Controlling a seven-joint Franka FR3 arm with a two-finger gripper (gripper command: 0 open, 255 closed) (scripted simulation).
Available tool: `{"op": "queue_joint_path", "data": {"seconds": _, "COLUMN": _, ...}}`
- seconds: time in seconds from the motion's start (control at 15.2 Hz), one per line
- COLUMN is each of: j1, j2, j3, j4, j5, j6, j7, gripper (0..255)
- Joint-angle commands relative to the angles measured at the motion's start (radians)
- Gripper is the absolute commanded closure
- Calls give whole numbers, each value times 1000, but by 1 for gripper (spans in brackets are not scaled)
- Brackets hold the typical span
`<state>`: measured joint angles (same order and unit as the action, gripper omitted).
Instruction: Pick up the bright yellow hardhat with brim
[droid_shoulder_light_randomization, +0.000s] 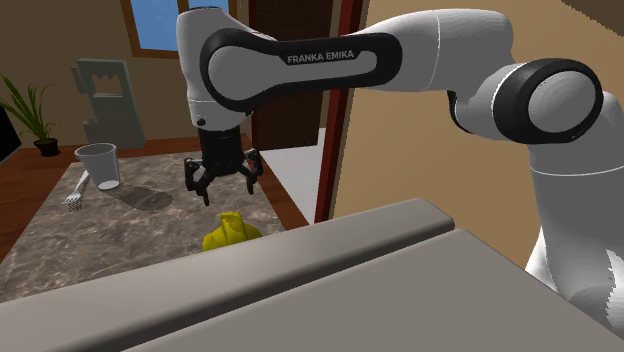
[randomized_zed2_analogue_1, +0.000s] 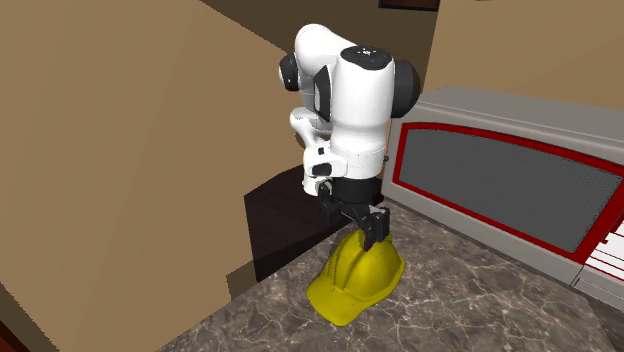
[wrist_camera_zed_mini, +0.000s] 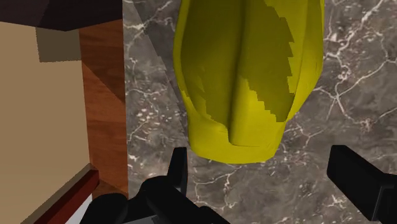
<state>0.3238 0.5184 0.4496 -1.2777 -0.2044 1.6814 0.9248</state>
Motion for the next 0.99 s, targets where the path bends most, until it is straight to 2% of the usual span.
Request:
{"op": "queue_joint_path", "data": {"seconds": 0.0, "j1": 11, "j2": 23, "j3": -2, "j4": 7, "j5": -9, "j6": 15, "j7": 9, "gripper": 0}}
{"op": "queue_joint_path", "data": {"seconds": 0.33, "j1": 4, "j2": 27, "j3": -5, "j4": -55, "j5": -12, "j6": 79, "j7": 13, "gripper": 0}}
{"op": "queue_joint_path", "data": {"seconds": 0.53, "j1": 3, "j2": 28, "j3": -5, "j4": -61, "j5": -13, "j6": 87, "j7": 14, "gripper": 0}}
{"op": "queue_joint_path", "data": {"seconds": 0.59, "j1": 3, "j2": 28, "j3": -5, "j4": -61, "j5": -13, "j6": 87, "j7": 14, "gripper": 255}}
{"op": "queue_joint_path", "data": {"seconds": 0.92, "j1": 4, "j2": 29, "j3": -5, "j4": -61, "j5": -13, "j6": 87, "j7": 14, "gripper": 255}}
